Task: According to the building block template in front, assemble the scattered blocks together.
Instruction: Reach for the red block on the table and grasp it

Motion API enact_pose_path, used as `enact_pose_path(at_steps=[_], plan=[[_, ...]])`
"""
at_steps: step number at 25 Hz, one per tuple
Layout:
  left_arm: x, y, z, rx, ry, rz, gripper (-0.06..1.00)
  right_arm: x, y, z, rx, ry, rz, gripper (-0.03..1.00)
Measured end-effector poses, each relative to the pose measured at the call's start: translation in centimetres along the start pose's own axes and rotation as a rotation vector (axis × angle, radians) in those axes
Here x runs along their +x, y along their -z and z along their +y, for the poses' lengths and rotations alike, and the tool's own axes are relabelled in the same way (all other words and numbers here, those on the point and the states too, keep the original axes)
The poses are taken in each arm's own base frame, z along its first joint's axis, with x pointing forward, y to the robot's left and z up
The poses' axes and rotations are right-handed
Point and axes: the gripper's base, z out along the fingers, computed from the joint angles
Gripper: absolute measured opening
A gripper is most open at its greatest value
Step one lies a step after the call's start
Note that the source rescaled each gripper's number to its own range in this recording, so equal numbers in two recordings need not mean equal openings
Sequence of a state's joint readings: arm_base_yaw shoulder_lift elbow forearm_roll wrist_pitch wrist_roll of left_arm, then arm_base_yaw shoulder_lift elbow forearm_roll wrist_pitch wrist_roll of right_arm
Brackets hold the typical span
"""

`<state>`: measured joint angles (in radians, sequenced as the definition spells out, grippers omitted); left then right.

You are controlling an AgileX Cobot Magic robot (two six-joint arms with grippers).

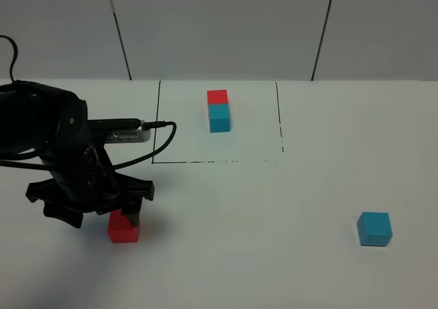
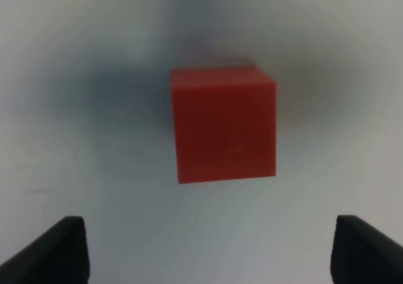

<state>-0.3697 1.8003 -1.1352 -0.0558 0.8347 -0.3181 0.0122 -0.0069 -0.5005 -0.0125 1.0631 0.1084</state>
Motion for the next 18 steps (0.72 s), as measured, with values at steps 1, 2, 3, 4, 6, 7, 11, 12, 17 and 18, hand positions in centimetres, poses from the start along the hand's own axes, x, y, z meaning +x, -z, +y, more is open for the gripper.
enact_pose_path(at_steps=[1,2,3,4,6,7,11,12,17,18], plan=[[0.0,-0.3,0.0,-0.004,0.000,0.009,0.70,0.0,0.0,0.0,0.000,0.000,0.000,0.80],[0.0,-0.7,0.0,-0.007,0.000,0.016,0.70,0.0,0.0,0.0,0.000,0.000,0.000,0.80],[-0.1,-1.0,0.0,-0.009,0.000,0.023,0.70,0.0,0.0,0.0,0.000,0.000,0.000,0.80],[-0.1,-1.3,0.0,-0.011,0.001,0.027,0.70,0.0,0.0,0.0,0.000,0.000,0.000,0.80],[-0.2,-1.7,0.0,-0.011,0.001,0.025,0.70,0.0,0.0,0.0,0.000,0.000,0.000,0.80],[-0.3,-2.0,0.0,-0.012,0.002,0.026,0.70,0.0,0.0,0.0,0.000,0.000,0.000,0.80],[-0.4,-2.7,0.0,-0.012,0.002,0.023,0.70,0.0,0.0,0.0,0.000,0.000,0.000,0.80],[-0.5,-3.0,0.0,-0.012,0.003,0.024,0.70,0.0,0.0,0.0,0.000,0.000,0.000,0.80],[-0.6,-4.5,-0.1,-0.010,0.013,0.038,0.70,0.0,0.0,0.0,0.000,0.000,0.000,0.80],[-0.6,-4.8,-0.1,-0.011,0.014,0.039,0.70,0.0,0.0,0.0,0.000,0.000,0.000,0.80]])
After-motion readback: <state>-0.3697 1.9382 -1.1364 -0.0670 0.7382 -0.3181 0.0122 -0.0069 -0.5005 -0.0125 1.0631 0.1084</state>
